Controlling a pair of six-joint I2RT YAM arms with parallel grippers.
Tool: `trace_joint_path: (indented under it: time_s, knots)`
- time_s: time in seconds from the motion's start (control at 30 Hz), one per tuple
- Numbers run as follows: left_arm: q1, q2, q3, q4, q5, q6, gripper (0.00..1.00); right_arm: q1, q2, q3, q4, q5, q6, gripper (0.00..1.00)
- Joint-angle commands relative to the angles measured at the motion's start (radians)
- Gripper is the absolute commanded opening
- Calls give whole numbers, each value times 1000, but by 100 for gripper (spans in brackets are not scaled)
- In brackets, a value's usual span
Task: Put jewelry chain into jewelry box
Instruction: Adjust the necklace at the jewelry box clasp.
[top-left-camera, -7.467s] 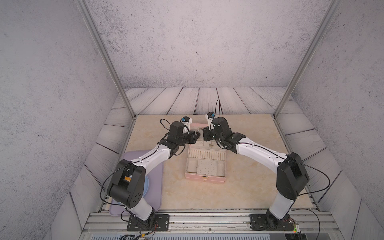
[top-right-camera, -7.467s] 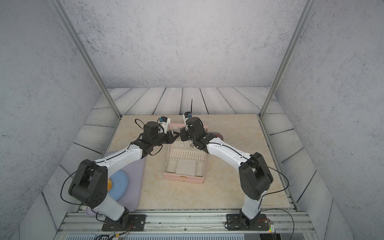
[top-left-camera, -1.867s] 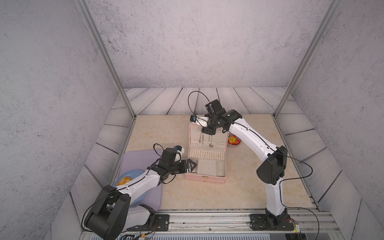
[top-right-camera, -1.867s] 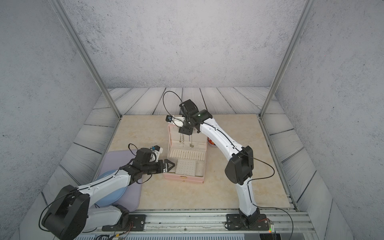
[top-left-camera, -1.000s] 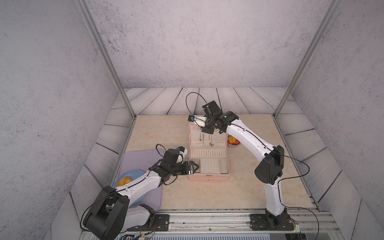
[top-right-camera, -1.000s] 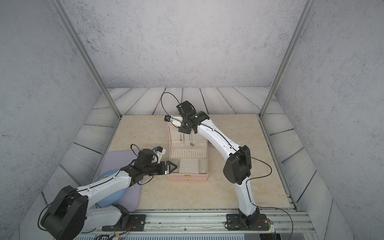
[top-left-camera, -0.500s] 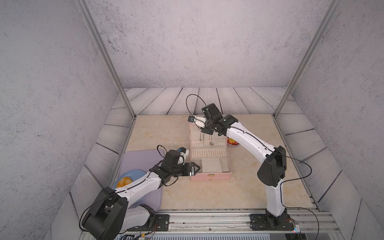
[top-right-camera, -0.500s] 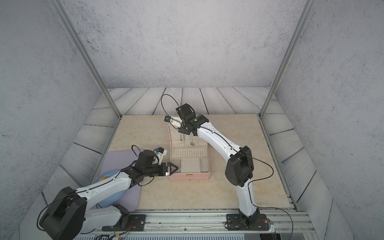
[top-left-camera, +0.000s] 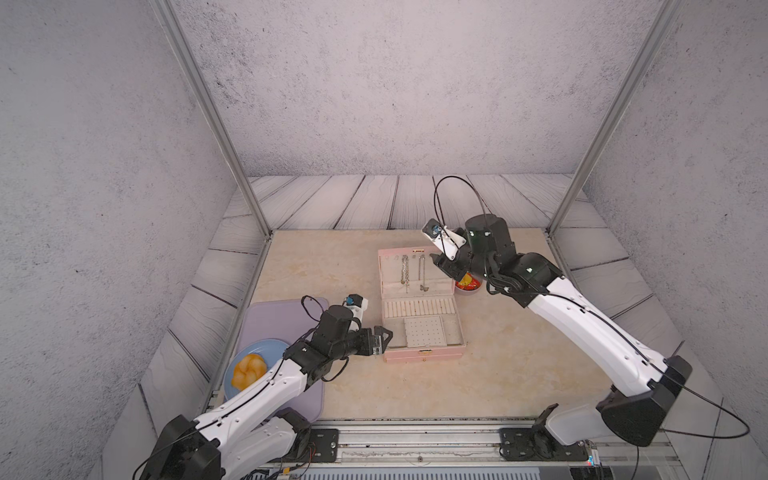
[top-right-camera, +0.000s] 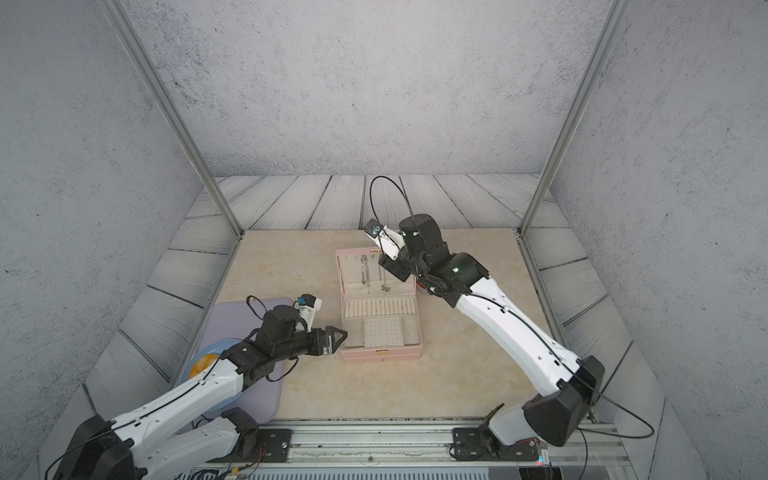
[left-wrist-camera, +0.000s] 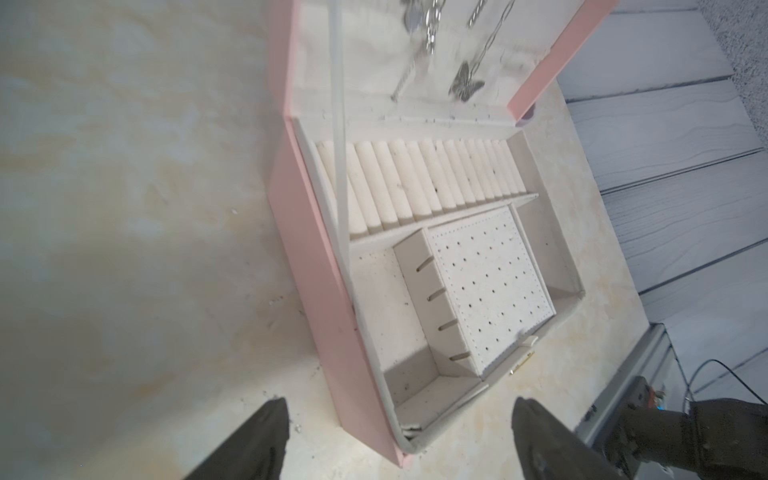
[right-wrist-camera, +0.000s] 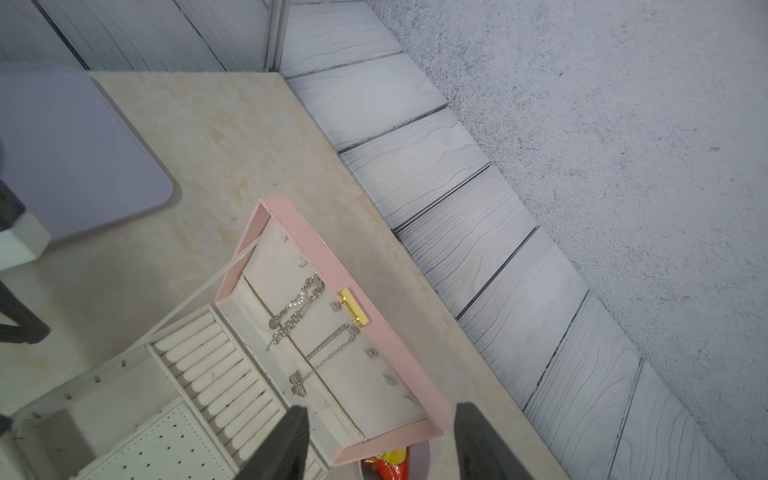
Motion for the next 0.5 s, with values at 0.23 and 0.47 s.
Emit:
trace_joint_path:
  time_s: [0.23,0.47]
  knots:
    - [-35,75,182,134,-177,702,59,-5,-182,-360,352,-90,455,66]
    - [-103,319,311,187,-267,1165,54,-42,-293,-539,428,-44,526,66]
